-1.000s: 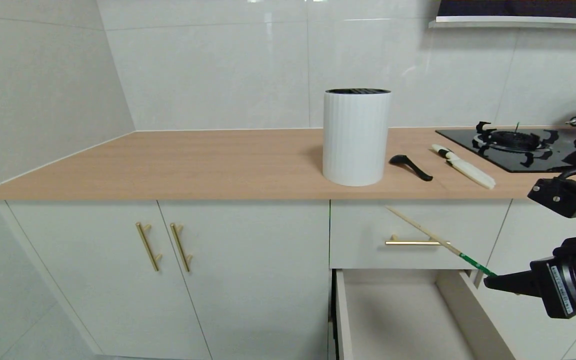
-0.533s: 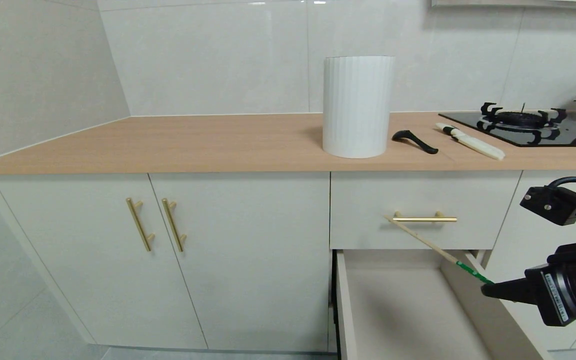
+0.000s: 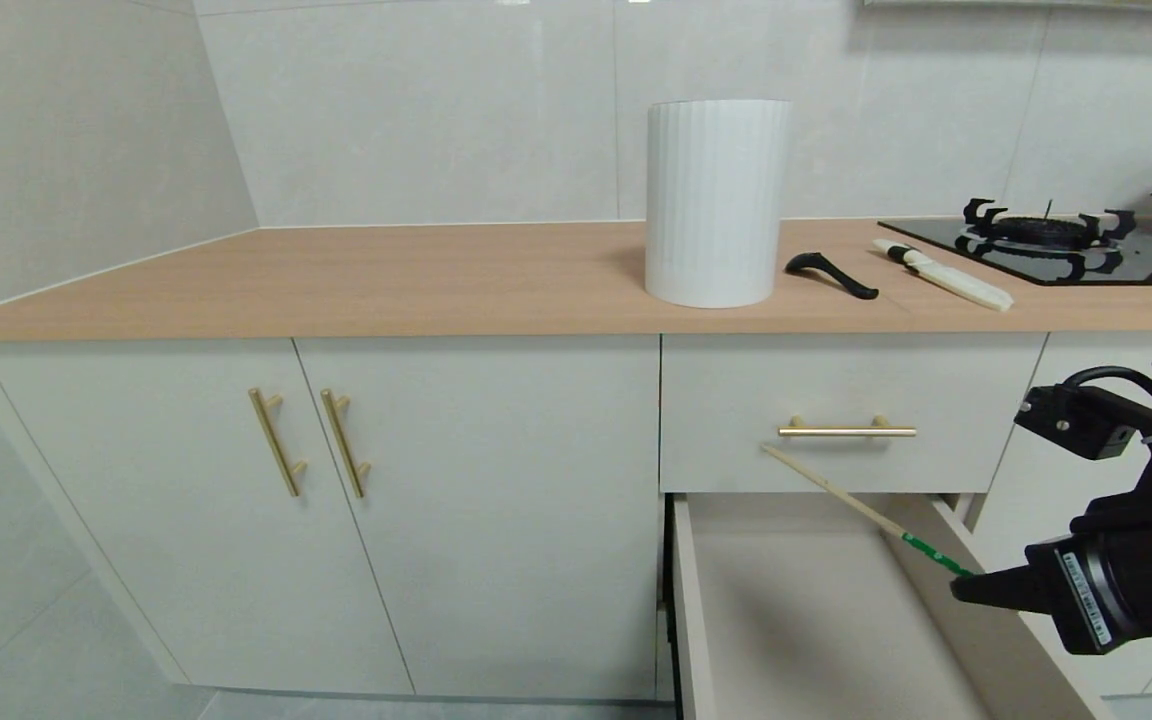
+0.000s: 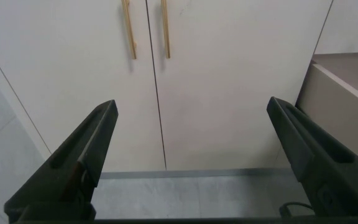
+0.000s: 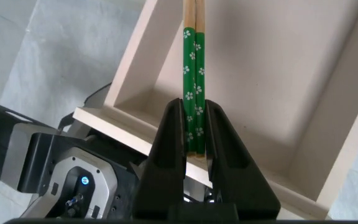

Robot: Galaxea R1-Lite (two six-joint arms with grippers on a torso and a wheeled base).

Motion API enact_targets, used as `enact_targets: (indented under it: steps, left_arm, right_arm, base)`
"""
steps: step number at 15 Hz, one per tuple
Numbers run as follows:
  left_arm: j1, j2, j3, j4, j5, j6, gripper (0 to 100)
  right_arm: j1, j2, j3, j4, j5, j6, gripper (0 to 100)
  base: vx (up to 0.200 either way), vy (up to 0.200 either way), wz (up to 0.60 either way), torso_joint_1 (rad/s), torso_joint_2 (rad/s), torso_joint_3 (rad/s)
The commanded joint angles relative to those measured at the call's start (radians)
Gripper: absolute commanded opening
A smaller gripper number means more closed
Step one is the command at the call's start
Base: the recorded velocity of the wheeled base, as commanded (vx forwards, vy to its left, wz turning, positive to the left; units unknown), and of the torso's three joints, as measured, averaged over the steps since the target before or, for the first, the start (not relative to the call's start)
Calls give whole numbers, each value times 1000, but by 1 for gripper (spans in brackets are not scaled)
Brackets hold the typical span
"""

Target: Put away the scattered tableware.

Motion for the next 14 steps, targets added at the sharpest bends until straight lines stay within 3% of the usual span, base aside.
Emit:
enact_targets:
  steps: [1,5,9,14]
  left_arm:
    - [0,0,0,0,0,0,100]
    - [0,0,0,0,0,0,100]
    - [0,0,0,0,0,0,100]
    - [0,0,0,0,0,0,100]
  right_arm:
    - [18,80,8,1,0,1,0]
    - [39,299,11,-13,-11,4,0]
    - [39,552,-11,-162,-25,72,0]
    - [39,796,-144,-205,-74,193,0]
  base:
    - [0,0,0,0,0,0]
    - [0,0,0,0,0,0]
    - [0,0,0,0,0,0]
    - [0,0,0,0,0,0]
